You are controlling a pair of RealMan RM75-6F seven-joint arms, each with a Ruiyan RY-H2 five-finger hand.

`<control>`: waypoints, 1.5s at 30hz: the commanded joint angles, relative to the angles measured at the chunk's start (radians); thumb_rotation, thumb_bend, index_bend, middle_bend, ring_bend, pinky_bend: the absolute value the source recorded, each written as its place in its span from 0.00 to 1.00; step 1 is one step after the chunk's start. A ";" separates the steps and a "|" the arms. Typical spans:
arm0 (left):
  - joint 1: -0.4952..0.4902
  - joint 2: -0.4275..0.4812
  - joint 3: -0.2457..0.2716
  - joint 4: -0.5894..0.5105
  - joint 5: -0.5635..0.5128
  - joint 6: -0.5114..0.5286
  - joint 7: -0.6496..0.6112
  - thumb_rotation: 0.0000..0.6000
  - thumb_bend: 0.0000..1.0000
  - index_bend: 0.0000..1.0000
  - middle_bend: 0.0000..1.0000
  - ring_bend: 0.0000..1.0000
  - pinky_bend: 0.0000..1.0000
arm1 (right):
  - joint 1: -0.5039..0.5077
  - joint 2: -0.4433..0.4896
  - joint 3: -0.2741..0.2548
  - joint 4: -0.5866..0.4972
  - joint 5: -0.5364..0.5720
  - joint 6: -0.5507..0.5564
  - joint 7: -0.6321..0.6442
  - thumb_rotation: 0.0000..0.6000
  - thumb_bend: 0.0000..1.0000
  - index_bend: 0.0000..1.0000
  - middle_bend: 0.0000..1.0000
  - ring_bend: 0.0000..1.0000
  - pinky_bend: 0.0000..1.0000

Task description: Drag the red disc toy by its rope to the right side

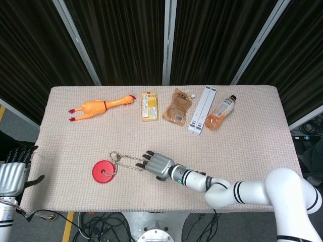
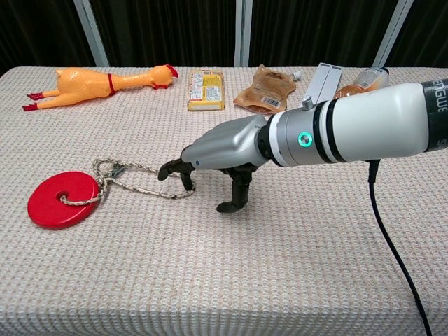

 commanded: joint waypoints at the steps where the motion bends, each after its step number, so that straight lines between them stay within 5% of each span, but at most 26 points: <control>1: 0.001 -0.002 0.000 0.003 -0.001 0.000 0.000 1.00 0.02 0.16 0.17 0.10 0.14 | 0.002 -0.005 -0.002 0.006 0.004 0.007 -0.004 1.00 0.33 0.00 0.49 0.00 0.00; 18: 0.002 -0.002 -0.001 0.012 0.000 0.000 -0.007 1.00 0.02 0.17 0.17 0.10 0.14 | -0.004 -0.025 0.000 0.022 0.022 0.067 -0.016 1.00 0.45 0.17 0.66 0.13 0.00; 24: 0.001 -0.003 -0.002 0.012 0.000 0.000 -0.006 1.00 0.02 0.17 0.17 0.10 0.14 | -0.015 -0.028 0.000 0.023 0.020 0.094 -0.022 1.00 0.47 0.30 0.67 0.14 0.00; 36: 0.001 -0.003 -0.002 0.010 0.001 0.000 -0.005 1.00 0.02 0.17 0.17 0.10 0.14 | -0.068 -0.039 0.018 0.036 -0.016 0.205 -0.028 1.00 0.51 0.80 0.85 0.33 0.00; 45: 0.000 -0.002 -0.001 0.005 0.000 -0.003 -0.003 1.00 0.02 0.17 0.17 0.10 0.14 | -0.167 0.050 -0.004 -0.031 -0.095 0.320 0.008 1.00 0.48 0.92 0.92 0.39 0.00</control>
